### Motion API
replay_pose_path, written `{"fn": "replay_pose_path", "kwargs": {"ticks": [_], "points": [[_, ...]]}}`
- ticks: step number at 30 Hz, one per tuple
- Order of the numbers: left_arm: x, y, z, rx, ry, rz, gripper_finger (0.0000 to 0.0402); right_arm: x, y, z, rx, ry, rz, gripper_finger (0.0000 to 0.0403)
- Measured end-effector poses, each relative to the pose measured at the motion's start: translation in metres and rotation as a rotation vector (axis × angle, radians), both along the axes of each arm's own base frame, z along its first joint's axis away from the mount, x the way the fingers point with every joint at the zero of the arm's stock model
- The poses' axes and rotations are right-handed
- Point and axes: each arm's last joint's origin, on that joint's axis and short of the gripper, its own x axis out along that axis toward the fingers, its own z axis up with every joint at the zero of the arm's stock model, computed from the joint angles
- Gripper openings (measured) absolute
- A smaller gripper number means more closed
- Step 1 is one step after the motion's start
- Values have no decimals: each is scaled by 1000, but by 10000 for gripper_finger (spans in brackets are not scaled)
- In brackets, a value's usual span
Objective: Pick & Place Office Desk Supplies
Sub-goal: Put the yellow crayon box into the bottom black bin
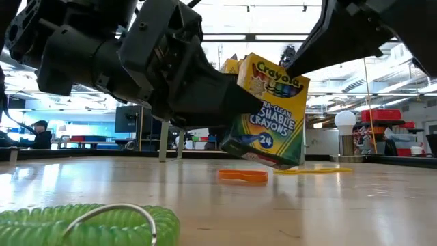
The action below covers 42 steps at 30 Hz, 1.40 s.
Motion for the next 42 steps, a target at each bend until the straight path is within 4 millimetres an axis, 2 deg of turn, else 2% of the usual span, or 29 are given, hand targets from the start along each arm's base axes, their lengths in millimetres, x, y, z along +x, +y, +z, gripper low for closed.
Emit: {"fn": "replay_pose_path", "kwargs": {"ticks": [6,9,12,16,19,22,25,28,32,35,39,42], "points": [[-1,-1,0,47,-1,34,114,3,3,1,39,-30,1,23],[-2,-1,0,74,-2,28,81,5,5,1,68,-57,3,45],[-2,-2,1,106,-2,17,67,3,7,5,115,-74,-3,77],[-6,0,1,136,-5,7,66,0,3,23,217,-107,-32,130],[-24,10,7,120,-42,9,65,-5,0,41,272,-134,-31,165],[-54,25,19,93,-120,15,65,-5,-8,58,326,-146,-35,187],[-85,41,28,95,-169,16,65,5,-22,69,370,-151,-39,195],[-110,53,35,134,-186,9,65,27,-37,74,438,-141,7,196],[-133,65,42,213,-211,-36,64,62,-63,82,585,-139,166,196],[-148,80,45,257,-238,-64,64,81,-92,90,638,-177,227,197],[-167,107,43,249,-259,-92,64,93,-137,119,660,-272,149,197],[-168,122,44,221,-255,-150,64,99,-160,143,637,-282,105,197]]}}
